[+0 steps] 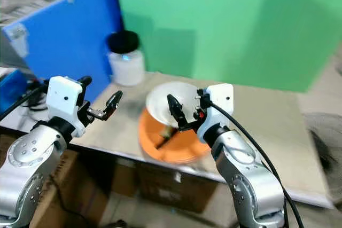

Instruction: Setting the table

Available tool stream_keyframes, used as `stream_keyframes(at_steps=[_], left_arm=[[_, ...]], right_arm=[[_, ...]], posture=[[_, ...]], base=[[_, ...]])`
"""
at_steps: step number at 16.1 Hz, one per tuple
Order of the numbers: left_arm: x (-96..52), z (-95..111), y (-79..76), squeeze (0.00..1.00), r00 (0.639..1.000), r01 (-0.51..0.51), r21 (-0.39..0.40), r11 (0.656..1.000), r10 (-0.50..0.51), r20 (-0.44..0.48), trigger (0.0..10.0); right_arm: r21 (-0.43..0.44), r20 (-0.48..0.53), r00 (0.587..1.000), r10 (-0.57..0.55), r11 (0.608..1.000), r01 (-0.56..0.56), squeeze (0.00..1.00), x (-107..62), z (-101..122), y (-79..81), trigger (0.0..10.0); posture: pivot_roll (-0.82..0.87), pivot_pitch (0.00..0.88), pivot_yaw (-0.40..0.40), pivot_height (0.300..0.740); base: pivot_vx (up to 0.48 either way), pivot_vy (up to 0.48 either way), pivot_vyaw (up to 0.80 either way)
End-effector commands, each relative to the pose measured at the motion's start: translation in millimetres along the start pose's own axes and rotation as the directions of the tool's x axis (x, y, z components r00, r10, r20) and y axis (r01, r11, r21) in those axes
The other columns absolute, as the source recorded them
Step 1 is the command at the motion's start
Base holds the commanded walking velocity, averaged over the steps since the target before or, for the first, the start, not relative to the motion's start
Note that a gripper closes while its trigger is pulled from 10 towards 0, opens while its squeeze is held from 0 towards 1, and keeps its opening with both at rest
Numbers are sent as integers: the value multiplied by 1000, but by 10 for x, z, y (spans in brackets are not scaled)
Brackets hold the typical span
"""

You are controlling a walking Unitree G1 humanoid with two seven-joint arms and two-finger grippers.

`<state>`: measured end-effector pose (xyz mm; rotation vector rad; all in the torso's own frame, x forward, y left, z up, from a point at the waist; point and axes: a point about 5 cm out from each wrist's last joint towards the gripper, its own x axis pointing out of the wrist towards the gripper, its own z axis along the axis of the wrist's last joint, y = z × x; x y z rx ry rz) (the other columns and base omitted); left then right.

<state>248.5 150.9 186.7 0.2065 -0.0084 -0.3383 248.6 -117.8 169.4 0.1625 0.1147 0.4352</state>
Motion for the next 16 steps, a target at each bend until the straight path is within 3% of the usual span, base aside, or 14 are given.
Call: stream_keyframes(at_steps=[1,4,6,9,11,16], left_arm=[[-17,-13,44,0,1000,-9,8,1000,9,-8,10000],[2,-4,-15,0,998,61,37,997,-61,-8,10000],[10,10,-66,0,991,136,48,990,-136,-4,10000],[-9,-25,-106,0,979,202,56,978,-200,-34,10000],[-10,-40,-130,0,972,233,59,971,-230,-45,10000],[-32,-48,-204,0,944,328,84,941,-323,-76,10000]], right_arm=[[-7,13,1000,19,1000,-19,0,18,57,51,10000],[-32,-12,1000,-13,999,13,0,55,184,0,10000],[-17,-134,990,-46,999,44,0,119,192,-25,10000],[69,-350,936,37,998,-14,0,360,159,78,10000],[105,-412,909,61,994,-19,0,496,179,104,10000],[1,-567,822,-46,998,56,0,785,285,-29,10000]], posture=[[103,21,9,740],[87,12,9,740],[75,5,6,740],[61,0,4,740],[58,0,5,740],[53,5,-5,740]], base=[[0,0,0],[0,0,0],[0,0,0],[0,0,0],[0,0,0],[0,0,0]])
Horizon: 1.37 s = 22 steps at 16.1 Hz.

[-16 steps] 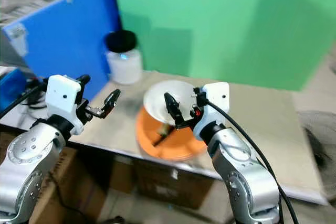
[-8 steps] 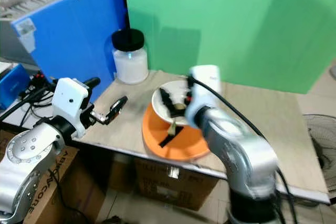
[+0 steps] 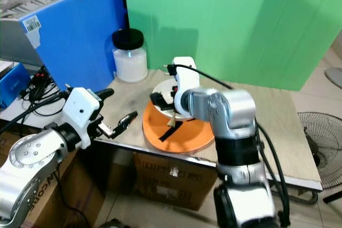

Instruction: Setting the table

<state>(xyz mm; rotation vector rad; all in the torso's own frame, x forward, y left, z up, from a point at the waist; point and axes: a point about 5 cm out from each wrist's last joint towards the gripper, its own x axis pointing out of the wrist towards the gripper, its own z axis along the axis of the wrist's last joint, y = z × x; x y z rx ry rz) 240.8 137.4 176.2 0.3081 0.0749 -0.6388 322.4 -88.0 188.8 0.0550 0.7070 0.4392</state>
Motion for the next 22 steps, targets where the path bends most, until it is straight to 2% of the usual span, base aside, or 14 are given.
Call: stream_keyframes(at_steps=[1,2,3,6,7,12,17,22], left_arm=[[10,33,-46,0,999,35,11,999,-35,7,10000],[13,34,-58,0,999,45,12,999,-45,6,10000],[15,34,-64,0,999,51,13,999,-51,5,10000],[20,34,-87,0,998,64,14,998,-64,3,10000],[20,34,-92,0,998,68,12,998,-68,3,10000],[26,34,-108,0,997,77,12,997,-77,5,10000],[39,40,-124,0,996,88,12,996,-88,7,10000],[39,39,-108,0,997,81,17,997,-81,8,10000]], right_arm=[[-8,-46,998,-30,1000,30,0,15,53,-75,7804],[-26,-77,996,-36,999,34,0,22,65,-107,6863],[-39,-91,995,-39,999,35,0,22,72,-125,5098],[-44,-153,988,-13,999,6,0,23,62,-172,4510],[-49,-174,985,-2,999,-6,0,31,50,-172,4039],[-93,-266,963,48,993,-75,0,70,-67,-131,0],[-109,-333,942,47,990,-88,0,166,-184,-183,0],[-121,-348,937,37,989,-84,0,232,-204,-233,0]], posture=[[50,8,-5,740],[47,10,-4,740],[47,10,-4,740],[41,14,-7,740],[41,14,-8,740],[39,15,-10,740],[40,13,-12,740],[41,10,-15,740]], base=[[0,0,0],[0,0,0],[0,0,0],[0,0,0],[0,0,0],[0,0,0],[0,0,0],[0,0,0]])
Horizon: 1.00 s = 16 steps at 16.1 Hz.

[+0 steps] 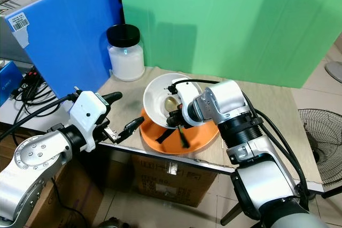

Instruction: Setting the table

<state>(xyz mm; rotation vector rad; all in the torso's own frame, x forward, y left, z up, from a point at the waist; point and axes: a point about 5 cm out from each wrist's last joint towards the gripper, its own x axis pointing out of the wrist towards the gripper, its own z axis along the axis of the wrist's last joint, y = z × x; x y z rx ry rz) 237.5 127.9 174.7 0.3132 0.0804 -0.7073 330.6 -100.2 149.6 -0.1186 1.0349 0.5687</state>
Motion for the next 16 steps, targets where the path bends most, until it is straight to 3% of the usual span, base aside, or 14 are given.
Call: stream_keyframes(at_steps=[1,9,12,14,16], left_arm=[[8,23,-8,0,1000,12,10,1000,-12,6,10000],[1,26,-38,0,998,55,2,998,-55,6,10000],[-37,35,-114,0,989,147,-58,987,-146,15,10000],[-97,-29,-192,0,970,240,-67,969,-242,-33,10000],[-111,-53,-186,0,968,241,-60,969,-244,-48,10000]], right_arm=[[-12,9,1000,-13,1000,13,0,-28,48,-25,0],[-27,5,1000,-8,1000,8,0,-12,62,-48,0],[-29,14,1000,0,1000,1,0,-11,84,-35,0],[-19,49,999,8,1000,-7,0,-45,141,-38,0],[-1,95,995,16,1000,-16,0,-109,213,-50,0]], posture=[[41,10,-15,740],[40,3,-13,740],[40,0,-12,740],[39,0,-8,740],[40,0,-7,740]], base=[[0,0,0],[0,0,0],[0,0,0],[0,0,0],[0,0,0]])
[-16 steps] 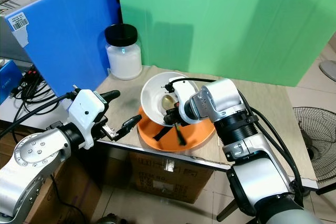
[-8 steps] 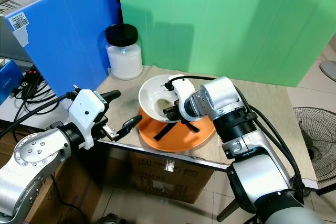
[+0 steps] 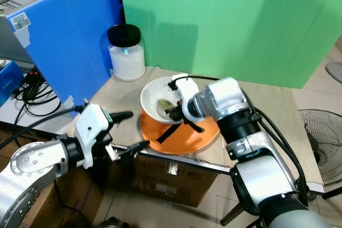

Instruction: Setting the table

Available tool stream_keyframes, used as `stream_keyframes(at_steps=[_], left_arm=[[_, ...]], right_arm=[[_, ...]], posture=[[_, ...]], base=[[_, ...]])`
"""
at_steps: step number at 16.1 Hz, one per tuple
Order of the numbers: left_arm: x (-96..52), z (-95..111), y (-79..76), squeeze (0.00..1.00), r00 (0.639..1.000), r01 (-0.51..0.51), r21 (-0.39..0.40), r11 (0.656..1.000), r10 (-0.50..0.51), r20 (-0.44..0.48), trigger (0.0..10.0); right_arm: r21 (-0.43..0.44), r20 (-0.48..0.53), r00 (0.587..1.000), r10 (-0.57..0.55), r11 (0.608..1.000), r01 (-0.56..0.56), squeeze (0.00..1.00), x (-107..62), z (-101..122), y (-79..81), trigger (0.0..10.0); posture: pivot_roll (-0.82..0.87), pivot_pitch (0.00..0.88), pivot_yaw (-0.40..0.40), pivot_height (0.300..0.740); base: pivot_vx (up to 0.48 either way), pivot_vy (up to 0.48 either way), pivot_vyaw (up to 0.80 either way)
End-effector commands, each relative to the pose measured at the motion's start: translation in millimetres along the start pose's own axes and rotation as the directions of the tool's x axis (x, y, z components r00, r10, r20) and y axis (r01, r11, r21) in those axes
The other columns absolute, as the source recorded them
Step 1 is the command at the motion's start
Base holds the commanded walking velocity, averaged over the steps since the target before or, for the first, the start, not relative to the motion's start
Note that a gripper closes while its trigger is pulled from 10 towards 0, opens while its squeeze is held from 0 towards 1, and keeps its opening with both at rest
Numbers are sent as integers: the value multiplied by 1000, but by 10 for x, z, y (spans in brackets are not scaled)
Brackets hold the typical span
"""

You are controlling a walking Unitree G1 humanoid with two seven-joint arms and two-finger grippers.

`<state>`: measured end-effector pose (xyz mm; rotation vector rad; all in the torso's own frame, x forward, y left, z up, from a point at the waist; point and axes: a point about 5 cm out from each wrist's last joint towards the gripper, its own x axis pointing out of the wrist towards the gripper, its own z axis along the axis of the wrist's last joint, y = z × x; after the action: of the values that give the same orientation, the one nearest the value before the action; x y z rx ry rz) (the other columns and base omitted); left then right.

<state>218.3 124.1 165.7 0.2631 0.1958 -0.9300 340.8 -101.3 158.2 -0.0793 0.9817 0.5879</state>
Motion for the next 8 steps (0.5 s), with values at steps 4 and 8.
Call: stream_keyframes(at_steps=[4,8], left_arm=[[-9,85,45,0,999,-16,12,1000,16,35,10000],[31,186,175,0,985,-134,14,991,132,110,10000]], right_arm=[[43,202,979,3,999,-12,0,-353,283,-40,0],[-6,690,723,-19,999,32,0,-855,90,11,0]], posture=[[48,0,-1,740],[47,0,25,740]], base=[[0,0,0],[0,0,0]])
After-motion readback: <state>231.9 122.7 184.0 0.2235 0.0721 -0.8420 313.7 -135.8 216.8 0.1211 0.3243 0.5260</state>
